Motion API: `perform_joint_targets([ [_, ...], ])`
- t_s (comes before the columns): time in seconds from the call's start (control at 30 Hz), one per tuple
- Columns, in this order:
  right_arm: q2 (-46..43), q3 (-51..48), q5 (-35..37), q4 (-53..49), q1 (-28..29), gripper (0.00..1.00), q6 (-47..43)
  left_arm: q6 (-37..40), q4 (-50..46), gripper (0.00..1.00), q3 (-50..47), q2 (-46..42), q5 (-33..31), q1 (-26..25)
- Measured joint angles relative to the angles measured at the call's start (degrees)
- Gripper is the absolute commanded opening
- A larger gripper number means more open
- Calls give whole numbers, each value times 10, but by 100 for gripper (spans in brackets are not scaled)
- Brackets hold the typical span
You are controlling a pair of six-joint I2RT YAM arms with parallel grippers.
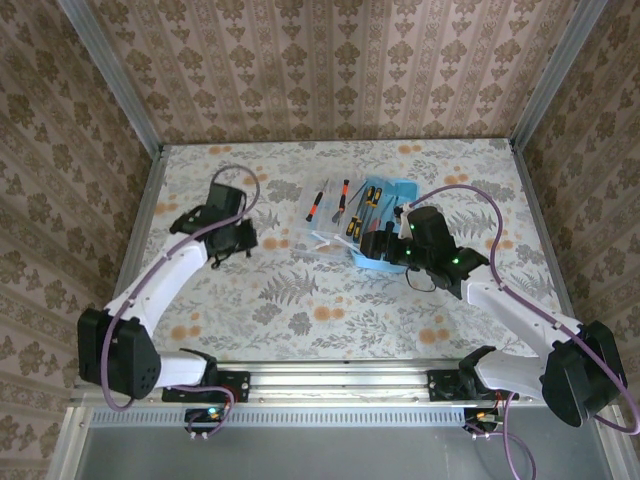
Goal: Pack the tool kit
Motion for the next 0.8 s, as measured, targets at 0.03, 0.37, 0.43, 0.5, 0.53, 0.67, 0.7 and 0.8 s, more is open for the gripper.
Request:
perform_joint_targets([
  [0.03,-1,0,1,0,0,76,0,7,-6,14,39,19,0,-10],
  [0.37,-19,-11,13,8,0,76,0,78,-44,14,363,276,10,-98],
  [0.43,-28,-12,14,8,0,76,0,89,-59,14,408,323,11,-99],
  [0.5,-37,-12,15,8,0,76,0,100,-78,14,447,365,9,-101],
  [0.53,-40,-12,16,8,0,76,0,103,-86,14,458,379,8,-102],
  [0.67,-48,-17,18,7,0,76,0,113,-113,15,477,407,2,-106],
  [0.7,-48,-19,19,7,0,76,0,115,-119,15,479,409,0,-107],
  [0.8,-48,-22,23,6,0,76,0,122,-132,16,489,410,0,-109],
])
